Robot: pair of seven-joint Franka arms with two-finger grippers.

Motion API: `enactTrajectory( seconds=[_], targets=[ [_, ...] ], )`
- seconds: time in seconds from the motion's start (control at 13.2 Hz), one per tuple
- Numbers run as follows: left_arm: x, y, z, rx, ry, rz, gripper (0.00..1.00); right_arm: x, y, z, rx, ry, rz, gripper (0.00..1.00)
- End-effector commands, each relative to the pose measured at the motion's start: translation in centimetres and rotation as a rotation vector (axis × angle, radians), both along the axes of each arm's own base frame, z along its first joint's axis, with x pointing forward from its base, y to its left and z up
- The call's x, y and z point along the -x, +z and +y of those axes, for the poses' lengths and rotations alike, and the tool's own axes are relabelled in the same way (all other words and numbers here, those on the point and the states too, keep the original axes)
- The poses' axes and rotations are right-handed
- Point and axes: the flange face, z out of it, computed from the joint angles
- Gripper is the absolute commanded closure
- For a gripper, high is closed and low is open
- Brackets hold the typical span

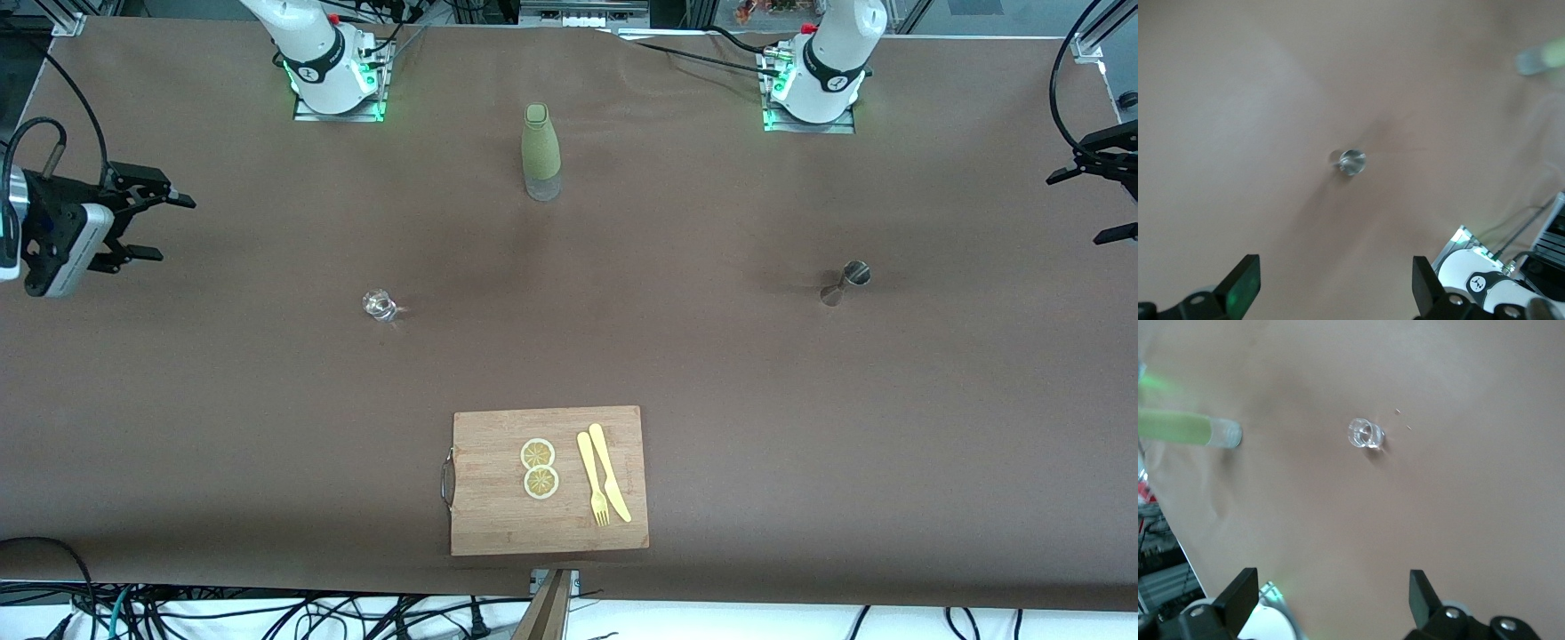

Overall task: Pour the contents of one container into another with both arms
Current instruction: 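Move the right gripper toward the glass while the left gripper approaches the jigger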

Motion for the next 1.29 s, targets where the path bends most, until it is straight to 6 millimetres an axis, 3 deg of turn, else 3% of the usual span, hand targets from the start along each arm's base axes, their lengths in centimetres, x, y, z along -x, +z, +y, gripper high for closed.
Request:
enactTrajectory(
  seconds=[0.0,0.23,0.38,0.53,0.61,0.83,1.21],
  targets=[
    [2.5,-4.6,4.3,0.227,-0.099,-0.056,0.0,-0.3,-3.7,-1.3,-0.129,0.097,-0.058,0.0],
    [7.0,-10.3,10.0,0.457,-0.18,-0.185,0.0,-0.4,-8.8,-2.7,-0.299,0.198,-0.184,0.0],
    [10.4,-15.5,12.0,0.613,-0.243,-0.297,0.0,-0.6,-12.3,-2.6,-0.39,0.263,-0.257,0.0],
    [13.3,-20.4,12.4,0.731,-0.306,-0.405,0.0,-0.6,-17.6,-3.4,-0.498,0.287,-0.347,0.0],
    [14.3,-22.7,12.5,0.767,-0.341,-0.429,0.0,0.0,-20.8,-2.8,-0.585,0.269,-0.39,0.0],
    [15.8,-28.8,12.0,0.874,-0.434,-0.569,0.0,2.3,-27.7,-1.7,-0.698,0.207,-0.521,0.0],
    [16.7,-37.5,11.6,0.947,-0.451,-0.78,0.0,4.6,-34.6,1.5,-0.786,0.183,-0.688,0.0]
  ],
)
